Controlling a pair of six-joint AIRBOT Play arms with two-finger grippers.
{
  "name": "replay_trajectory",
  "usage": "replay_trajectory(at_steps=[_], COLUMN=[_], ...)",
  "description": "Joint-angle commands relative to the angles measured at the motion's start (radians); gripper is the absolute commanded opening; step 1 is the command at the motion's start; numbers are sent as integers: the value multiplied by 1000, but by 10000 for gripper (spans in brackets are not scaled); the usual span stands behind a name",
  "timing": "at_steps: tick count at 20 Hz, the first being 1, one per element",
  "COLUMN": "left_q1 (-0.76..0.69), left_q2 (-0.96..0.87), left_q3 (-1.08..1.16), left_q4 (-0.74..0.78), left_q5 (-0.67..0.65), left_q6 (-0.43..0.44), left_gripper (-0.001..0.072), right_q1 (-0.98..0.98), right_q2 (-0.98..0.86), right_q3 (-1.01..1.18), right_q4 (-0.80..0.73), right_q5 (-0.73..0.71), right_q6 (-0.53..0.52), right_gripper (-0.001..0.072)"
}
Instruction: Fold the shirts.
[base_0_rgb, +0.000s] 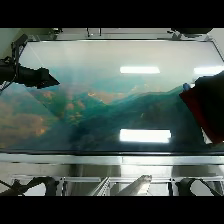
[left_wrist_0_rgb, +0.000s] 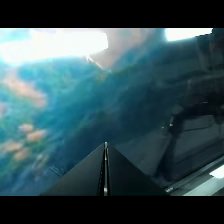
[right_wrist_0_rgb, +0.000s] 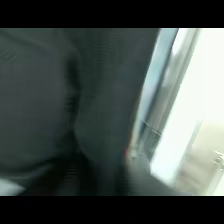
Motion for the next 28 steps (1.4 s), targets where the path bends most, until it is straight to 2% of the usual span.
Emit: replay_trajectory(at_steps=[1,7,10,12,15,16,18,19,20,21,24,26,28], left_q1=[0,0,0,0,0,0,0,0,0,0,0,0,0], left_q2=[0,39,118,187,297,340,438,495,547,601,727,790,829], left_q3=[0,2,2,2,-20,-56,-167,-241,-314,-395,-587,-667,-713], left_q4=[-2,-2,-2,-2,-2,-2,-1,-3,-3,-2,-2,-3,-2], left_q5=[-6,0,3,-3,-63,-74,-80,-77,-76,-76,-72,-68,-68], left_q6=[0,0,-3,-43,-72,-75,-107,-119,-133,-140,-140,-151,-165], left_gripper=[16,15,15,15,15,15,15,16,16,16,16,16,16], right_q1=[-2,2,32,89,232,304,467,570,676,776,1022,1089,1096], right_q2=[-14,18,91,162,249,268,284,285,284,283,283,277,263], right_q3=[-60,24,79,87,81,68,26,3,-24,-54,-148,-177,-178], right_q4=[-4,13,57,65,256,348,469,489,488,488,487,488,483], right_q5=[-8,47,82,83,75,51,3,-6,-12,-28,-128,-201,-210], right_q6=[-112,-323,-386,-407,-457,-496,-505,-505,-505,-505,-504,-503,-483], right_gripper=[699,700,700,699,700,700,699,661,366,17,18,18,19])
